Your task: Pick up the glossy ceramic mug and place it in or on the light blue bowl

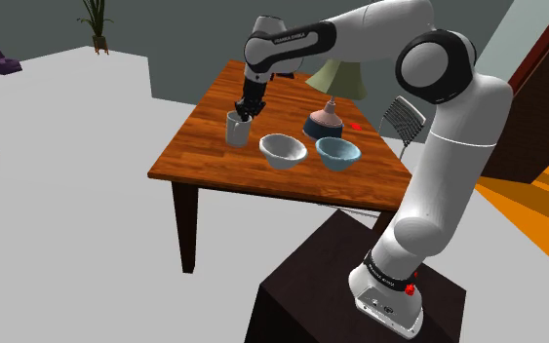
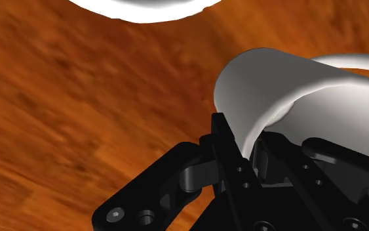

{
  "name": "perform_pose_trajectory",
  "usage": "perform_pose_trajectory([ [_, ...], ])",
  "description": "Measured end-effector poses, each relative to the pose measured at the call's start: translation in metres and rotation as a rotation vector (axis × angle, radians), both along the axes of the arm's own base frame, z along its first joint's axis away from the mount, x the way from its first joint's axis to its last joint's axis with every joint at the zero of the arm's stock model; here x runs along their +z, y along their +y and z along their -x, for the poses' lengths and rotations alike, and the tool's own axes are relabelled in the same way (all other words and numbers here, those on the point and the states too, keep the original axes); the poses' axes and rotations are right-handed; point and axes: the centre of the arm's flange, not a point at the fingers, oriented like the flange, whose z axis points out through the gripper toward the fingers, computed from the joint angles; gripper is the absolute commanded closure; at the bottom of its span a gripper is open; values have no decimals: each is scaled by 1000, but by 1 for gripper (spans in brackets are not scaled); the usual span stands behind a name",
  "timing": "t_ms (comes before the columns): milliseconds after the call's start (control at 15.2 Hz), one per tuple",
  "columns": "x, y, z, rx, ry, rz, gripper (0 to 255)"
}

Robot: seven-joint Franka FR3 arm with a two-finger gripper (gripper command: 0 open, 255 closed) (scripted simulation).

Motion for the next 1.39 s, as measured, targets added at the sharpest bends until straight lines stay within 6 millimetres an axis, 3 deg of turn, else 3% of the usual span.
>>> perform_pose_trajectory([
  [1386,112,-1,1,0,0,0,255],
])
